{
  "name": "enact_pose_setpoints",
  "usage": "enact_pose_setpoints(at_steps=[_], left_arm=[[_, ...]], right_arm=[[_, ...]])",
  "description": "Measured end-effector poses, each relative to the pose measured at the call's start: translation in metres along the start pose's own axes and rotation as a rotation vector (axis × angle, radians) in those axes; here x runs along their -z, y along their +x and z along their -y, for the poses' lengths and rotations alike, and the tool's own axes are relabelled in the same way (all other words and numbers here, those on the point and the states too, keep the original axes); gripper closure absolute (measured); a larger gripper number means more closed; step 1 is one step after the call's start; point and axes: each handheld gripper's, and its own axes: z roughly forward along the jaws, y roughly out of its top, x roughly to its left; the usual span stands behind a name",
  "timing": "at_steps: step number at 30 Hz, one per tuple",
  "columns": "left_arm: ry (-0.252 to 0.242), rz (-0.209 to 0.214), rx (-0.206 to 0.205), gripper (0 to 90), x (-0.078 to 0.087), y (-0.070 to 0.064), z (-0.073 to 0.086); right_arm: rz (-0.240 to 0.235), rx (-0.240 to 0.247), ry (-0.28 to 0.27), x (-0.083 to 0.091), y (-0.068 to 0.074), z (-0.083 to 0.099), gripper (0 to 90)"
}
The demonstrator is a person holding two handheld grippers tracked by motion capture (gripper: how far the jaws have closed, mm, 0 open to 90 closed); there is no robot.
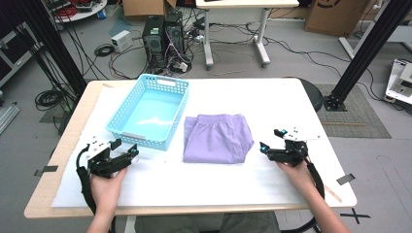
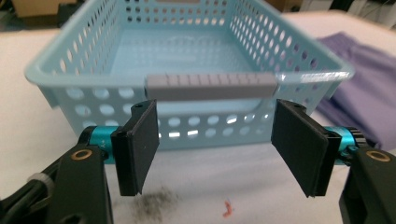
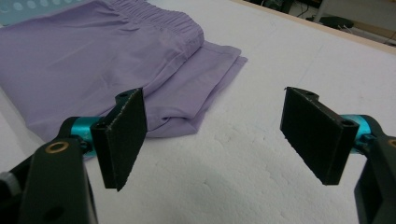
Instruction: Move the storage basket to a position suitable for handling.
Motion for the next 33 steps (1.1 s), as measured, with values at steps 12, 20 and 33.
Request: enact_pose_setpoints(at_steps=[12, 20, 33], left_arm=[[0.023, -0.080, -0.014, 31.5, -0.026, 0.005, -0.004], [0.047, -0.063, -0.021, 35.0, -0.030, 0.007, -0.003], [-0.011, -0.251, -0.032, 33.7, -0.033, 0.022, -0.008]], right_arm=[[0.002, 0.006, -0.004, -0.001, 0.001, 0.000, 23.5], [-0.004, 0.018, 0.004, -0.004, 0.005, -0.001, 23.6], [-0.019, 0.034, 0.019, -0.008, 0.010, -0.003, 23.6]])
